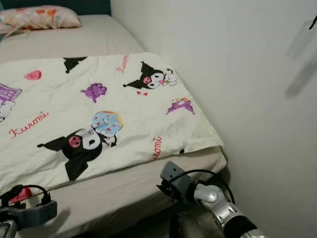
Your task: Clean up the room
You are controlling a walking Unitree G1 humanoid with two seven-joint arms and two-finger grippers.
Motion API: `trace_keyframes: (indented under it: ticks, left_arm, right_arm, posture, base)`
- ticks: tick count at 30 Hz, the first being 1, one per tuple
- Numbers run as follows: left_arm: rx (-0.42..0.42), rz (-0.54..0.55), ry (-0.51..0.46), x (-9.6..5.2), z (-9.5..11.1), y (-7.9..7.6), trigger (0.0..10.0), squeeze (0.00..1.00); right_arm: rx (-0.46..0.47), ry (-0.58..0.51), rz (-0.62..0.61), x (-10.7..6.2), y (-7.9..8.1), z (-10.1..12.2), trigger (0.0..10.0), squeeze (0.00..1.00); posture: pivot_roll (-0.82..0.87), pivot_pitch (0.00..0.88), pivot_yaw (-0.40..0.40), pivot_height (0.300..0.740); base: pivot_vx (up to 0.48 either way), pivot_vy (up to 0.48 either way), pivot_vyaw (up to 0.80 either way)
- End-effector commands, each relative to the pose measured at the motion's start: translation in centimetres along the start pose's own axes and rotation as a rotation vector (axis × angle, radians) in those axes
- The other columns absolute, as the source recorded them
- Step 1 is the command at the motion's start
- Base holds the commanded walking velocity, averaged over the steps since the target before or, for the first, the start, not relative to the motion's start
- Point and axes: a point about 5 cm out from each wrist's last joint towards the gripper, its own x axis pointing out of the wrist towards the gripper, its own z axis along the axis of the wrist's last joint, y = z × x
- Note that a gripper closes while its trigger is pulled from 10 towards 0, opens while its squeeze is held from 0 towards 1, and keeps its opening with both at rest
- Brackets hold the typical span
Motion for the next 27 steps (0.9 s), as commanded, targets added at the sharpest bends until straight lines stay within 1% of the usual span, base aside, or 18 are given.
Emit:
trace_keyframes:
  ticks: [1, 3, 6, 7, 8, 11, 14, 15, 16, 17, 18, 20, 21, 23, 24, 27]
  left_arm:
    - [0.061, -0.038, 0.059, -0.7, -1.9, -0.8, 10.0, 0.00]
    - [0.071, -0.015, 0.078, -0.5, -2.4, -0.2, 10.0, 0.00]
    - [0.075, -0.003, 0.083, -0.4, -2.4, 0.1, 10.0, 0.00]
    - [0.027, 0.028, 0.121, -0.2, -2.8, 0.8, 10.0, 0.00]
    - [0.009, 0.046, 0.136, 0.0, -3.0, 1.3, 10.0, 0.00]
    - [-0.006, 0.084, 0.154, 0.2, -3.1, 2.1, 10.0, 0.00]
    - [-0.013, 0.091, 0.164, 0.2, -3.2, 2.2, 10.0, 0.00]
    - [-0.028, 0.109, 0.173, 0.4, -3.3, 2.7, 10.0, 0.00]
    - [-0.038, 0.122, 0.178, 0.5, -3.4, 3.0, 10.0, 0.00]
    - [-0.038, 0.122, 0.178, 0.5, -3.4, 3.0, 10.0, 0.00]
    - [-0.056, 0.117, 0.183, 0.6, -3.4, 3.1, 10.0, 0.00]
    - [-0.056, 0.117, 0.183, 0.6, -3.4, 3.1, 10.0, 0.00]
    - [-0.081, 0.087, 0.187, 0.6, -3.2, 2.9, 10.0, 0.00]
    - [-0.081, 0.087, 0.187, 0.6, -3.2, 2.9, 10.0, 0.00]
    - [-0.113, 0.067, 0.181, 0.6, -3.1, 2.6, 10.0, 0.00]
    - [-0.309, 0.057, 0.213, 0.3, -3.2, 1.9, 10.0, 0.00]
  right_arm:
    - [0.005, -0.007, 0.015, -0.1, 0.4, -0.3, 10.0, 0.00]
    - [-0.018, -0.024, 0.019, -0.2, 0.4, 0.0, 10.0, 0.00]
    - [-0.029, -0.030, 0.022, -0.2, 0.4, 0.1, 10.0, 0.00]
    - [-0.039, -0.034, 0.019, -0.3, 0.4, 0.2, 10.0, 0.00]
    - [-0.045, -0.039, 0.016, -0.4, 0.3, 0.2, 10.0, 0.00]
    - [-0.060, -0.046, 0.009, -0.5, 0.2, 0.4, 10.0, 0.00]
    - [-0.068, -0.049, 0.007, -0.6, 0.1, 0.4, 10.0, 0.00]
    - [-0.074, -0.054, 0.005, -0.7, 0.0, 0.5, 10.0, 0.00]
    - [-0.077, -0.057, 0.004, -0.8, -0.1, 0.6, 10.0, 0.00]
    - [-0.077, -0.057, 0.004, -0.8, -0.1, 0.6, 10.0, 0.00]
    - [-0.086, -0.057, 0.006, -1.0, -0.1, 0.6, 10.0, 0.00]
    - [-0.086, -0.057, 0.006, -1.0, -0.1, 0.6, 10.0, 0.00]
    - [-0.093, -0.058, 0.006, -1.1, -0.2, 0.6, 10.0, 0.00]
    - [-0.093, -0.058, 0.006, -1.1, -0.2, 0.6, 10.0, 0.00]
    - [-0.091, -0.062, 0.000, -1.3, -0.3, 0.6, 10.0, 0.00]
    - [-0.085, -0.066, -0.008, -1.3, -0.3, 0.7, 10.0, 0.00]
  posture:
    - [-0.18, 0.506, -0.090, 0.571]
    - [-0.20, 0.505, -0.090, 0.571]
    - [-0.20, 0.505, -0.090, 0.571]
    - [-0.22, 0.505, -0.093, 0.571]
    - [-0.23, 0.507, -0.094, 0.571]
    - [-0.24, 0.508, -0.090, 0.571]
    - [-0.24, 0.508, -0.090, 0.571]
    - [-0.28, 0.509, -0.088, 0.571]
    - [-0.28, 0.509, -0.088, 0.571]
    - [-0.28, 0.509, -0.088, 0.571]
    - [-0.28, 0.508, -0.088, 0.571]
    - [-0.28, 0.508, -0.088, 0.571]
    - [-0.28, 0.508, -0.091, 0.571]
    - [-0.28, 0.508, -0.091, 0.571]
    - [-0.26, 0.514, -0.083, 0.571]
    - [-0.25, 0.514, -0.079, 0.571]
  base:
    - [0.000, 0.000, 0.00]
    - [0.000, 0.000, 0.00]
    - [0.000, 0.000, 0.00]
    - [0.000, 0.000, 0.00]
    - [0.000, 0.000, 0.00]
    - [0.000, 0.000, 0.00]
    - [0.000, 0.000, 0.00]
    - [0.000, 0.000, 0.00]
    - [0.000, 0.000, 0.00]
    - [0.000, 0.000, 0.00]
    - [0.000, 0.000, 0.00]
    - [0.000, 0.000, 0.00]
    - [0.000, 0.000, 0.00]
    - [0.000, 0.000, 0.00]
    - [0.000, 0.000, 0.00]
    - [0.000, 0.000, 0.00]
